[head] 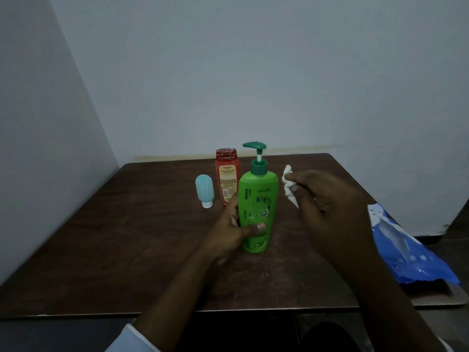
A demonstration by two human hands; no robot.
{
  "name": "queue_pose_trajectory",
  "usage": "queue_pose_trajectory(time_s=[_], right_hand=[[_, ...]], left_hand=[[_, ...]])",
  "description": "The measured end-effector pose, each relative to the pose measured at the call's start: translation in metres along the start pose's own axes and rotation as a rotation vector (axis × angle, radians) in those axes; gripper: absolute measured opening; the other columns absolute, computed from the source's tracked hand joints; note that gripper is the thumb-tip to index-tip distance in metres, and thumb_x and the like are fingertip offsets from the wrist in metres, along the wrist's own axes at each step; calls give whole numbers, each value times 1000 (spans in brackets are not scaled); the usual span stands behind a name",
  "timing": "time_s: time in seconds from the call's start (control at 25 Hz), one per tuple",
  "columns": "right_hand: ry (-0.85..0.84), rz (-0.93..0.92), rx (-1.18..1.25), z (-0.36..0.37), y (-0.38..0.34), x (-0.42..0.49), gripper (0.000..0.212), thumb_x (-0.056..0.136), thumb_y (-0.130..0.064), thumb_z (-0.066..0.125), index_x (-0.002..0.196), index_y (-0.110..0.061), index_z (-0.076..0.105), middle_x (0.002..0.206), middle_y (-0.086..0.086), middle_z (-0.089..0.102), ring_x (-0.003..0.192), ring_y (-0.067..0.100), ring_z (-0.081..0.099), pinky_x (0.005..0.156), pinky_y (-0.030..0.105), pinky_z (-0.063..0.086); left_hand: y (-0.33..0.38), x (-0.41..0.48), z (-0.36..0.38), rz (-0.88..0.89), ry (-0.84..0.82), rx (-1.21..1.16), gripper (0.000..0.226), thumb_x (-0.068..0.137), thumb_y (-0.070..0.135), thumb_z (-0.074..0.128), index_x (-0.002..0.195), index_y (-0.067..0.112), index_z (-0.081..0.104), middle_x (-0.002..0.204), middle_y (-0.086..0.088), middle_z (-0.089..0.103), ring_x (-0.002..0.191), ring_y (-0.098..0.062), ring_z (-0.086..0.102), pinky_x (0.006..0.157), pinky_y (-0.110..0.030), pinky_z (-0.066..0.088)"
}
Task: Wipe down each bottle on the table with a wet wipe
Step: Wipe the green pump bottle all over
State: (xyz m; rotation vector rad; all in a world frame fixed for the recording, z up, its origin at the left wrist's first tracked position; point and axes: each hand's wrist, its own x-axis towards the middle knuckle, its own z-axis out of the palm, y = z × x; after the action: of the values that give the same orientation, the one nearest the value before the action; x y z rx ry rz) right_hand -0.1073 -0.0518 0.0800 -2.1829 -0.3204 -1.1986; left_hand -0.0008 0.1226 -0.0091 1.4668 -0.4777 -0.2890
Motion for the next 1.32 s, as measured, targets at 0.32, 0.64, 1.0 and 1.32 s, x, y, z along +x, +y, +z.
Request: queue_pose_trajectory(time_s=[0.32,0.64,1.0,1.32], right_hand=[[-152,247,296,46,26,35,23,93,-14,64,115,-18,71,108,-11,72,100,1,67,88,36,57],[-353,242,374,38,31,41,16,96,-18,62,104,-23,75,96,-11,75,91,4,69,79,29,55],[-281,57,250,37,-7,103,25,97,-28,57,117,-22,72,114,-10,72,103,2,66,92,31,54],[-323,-292,-151,22,-4,96,23,90,-17,68,111,-16,75,103,0,76,89,13,70,78,28,54]], left_hand=[[13,2,-5,34,7,8,47,97,0,65,139,16,52,129,-6,72,119,-20,70,92,-32,59],[10,0,-9,3,-37,44,49,99,3,63,143,18,47,130,-1,72,122,-16,68,96,-31,58],[10,1,-9,7,-42,53,46,98,6,65,136,27,51,128,5,73,122,-14,68,97,-31,58],[6,4,-11,10,-46,7,49,98,8,66,141,23,49,134,-3,70,125,-20,66,103,-38,56]])
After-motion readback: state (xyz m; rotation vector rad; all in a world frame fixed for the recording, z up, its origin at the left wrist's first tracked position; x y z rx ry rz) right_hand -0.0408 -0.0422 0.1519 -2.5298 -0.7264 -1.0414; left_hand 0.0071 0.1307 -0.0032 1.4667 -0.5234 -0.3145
